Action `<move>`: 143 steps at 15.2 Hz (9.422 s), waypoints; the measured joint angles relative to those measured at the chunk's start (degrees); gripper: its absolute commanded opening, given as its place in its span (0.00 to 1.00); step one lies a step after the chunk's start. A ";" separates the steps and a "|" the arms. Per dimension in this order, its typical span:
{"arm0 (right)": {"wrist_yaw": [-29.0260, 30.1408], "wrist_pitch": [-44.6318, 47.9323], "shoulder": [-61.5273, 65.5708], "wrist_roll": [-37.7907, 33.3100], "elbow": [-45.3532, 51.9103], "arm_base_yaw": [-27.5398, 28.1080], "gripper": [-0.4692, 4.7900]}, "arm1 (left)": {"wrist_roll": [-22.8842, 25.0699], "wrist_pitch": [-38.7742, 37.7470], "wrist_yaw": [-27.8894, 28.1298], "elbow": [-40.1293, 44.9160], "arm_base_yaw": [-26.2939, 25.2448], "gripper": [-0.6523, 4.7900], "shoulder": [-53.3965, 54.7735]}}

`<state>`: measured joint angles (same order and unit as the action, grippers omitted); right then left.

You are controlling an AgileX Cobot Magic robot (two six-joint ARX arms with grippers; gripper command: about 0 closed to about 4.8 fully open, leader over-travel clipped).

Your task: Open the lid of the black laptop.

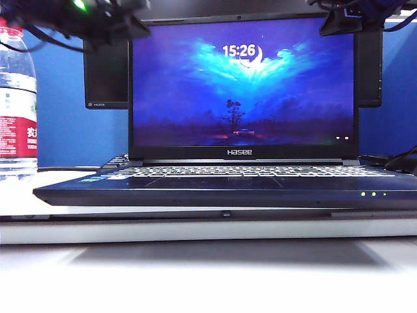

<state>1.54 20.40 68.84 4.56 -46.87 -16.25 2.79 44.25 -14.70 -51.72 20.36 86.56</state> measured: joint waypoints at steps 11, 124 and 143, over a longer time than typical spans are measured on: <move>-0.02 -6.91 -4.90 -0.17 -0.07 0.04 0.08 | -3.69 -9.09 -1.88 -1.01 -0.11 0.16 -3.34; -0.02 -12.26 -68.65 -12.24 46.45 13.35 0.08 | -8.57 -44.87 14.34 51.30 -26.49 0.11 -86.23; -0.02 -12.35 -68.65 -12.46 46.45 11.52 0.08 | -8.57 -44.87 14.36 51.32 -26.49 0.11 -86.23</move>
<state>1.52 8.05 0.19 -7.90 -0.43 -4.73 -5.78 -0.62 -0.34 -0.40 -6.13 0.34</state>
